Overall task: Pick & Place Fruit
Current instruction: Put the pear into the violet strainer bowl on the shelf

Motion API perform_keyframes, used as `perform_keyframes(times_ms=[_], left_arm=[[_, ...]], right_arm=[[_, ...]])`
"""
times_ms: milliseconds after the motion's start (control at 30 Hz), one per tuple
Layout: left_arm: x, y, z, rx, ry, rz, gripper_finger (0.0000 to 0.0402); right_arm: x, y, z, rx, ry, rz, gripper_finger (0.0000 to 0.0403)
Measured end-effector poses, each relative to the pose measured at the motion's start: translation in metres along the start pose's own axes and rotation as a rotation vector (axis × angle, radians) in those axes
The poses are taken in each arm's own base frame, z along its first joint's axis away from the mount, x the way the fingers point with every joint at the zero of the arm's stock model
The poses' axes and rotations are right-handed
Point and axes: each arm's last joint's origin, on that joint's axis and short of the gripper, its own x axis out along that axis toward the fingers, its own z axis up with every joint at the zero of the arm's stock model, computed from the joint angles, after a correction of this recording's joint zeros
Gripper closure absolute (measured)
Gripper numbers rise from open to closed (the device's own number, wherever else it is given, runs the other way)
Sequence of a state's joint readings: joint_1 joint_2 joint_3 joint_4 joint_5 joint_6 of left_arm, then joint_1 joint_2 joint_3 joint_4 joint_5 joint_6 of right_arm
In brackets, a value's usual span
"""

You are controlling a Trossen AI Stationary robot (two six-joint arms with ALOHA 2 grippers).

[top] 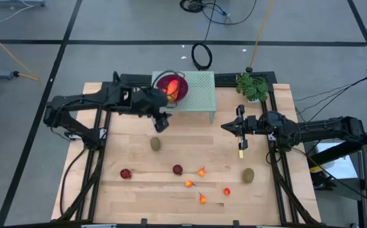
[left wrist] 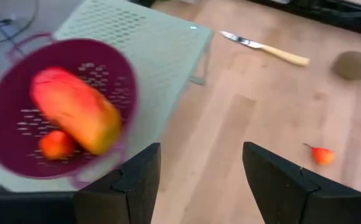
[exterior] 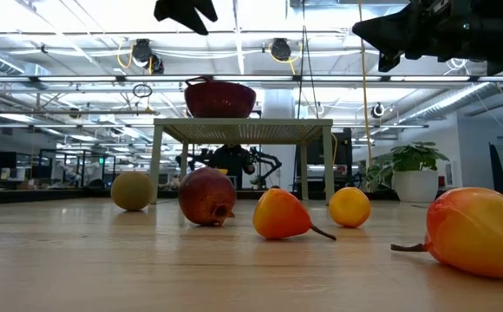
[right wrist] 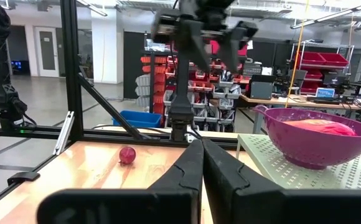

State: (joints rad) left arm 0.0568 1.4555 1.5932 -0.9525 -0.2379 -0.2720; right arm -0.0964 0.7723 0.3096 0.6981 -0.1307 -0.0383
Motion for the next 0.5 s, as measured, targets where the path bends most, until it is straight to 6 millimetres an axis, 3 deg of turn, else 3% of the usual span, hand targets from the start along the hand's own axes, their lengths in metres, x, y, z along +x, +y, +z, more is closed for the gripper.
perform_keyframes(times_ms=[333, 500], left_arm=[[-0.013, -0.052, -0.005, 0.020, -0.124, -0.096, 0.0174], [-0.019, -0.066, -0.006, 0.025, -0.164, -0.148, 0.0174]], right_arm=[[0.000, 0.000, 0.000, 0.000, 0.000, 0.000, 0.0398], [0.000, 0.000, 0.000, 0.000, 0.000, 0.000, 0.0399]])
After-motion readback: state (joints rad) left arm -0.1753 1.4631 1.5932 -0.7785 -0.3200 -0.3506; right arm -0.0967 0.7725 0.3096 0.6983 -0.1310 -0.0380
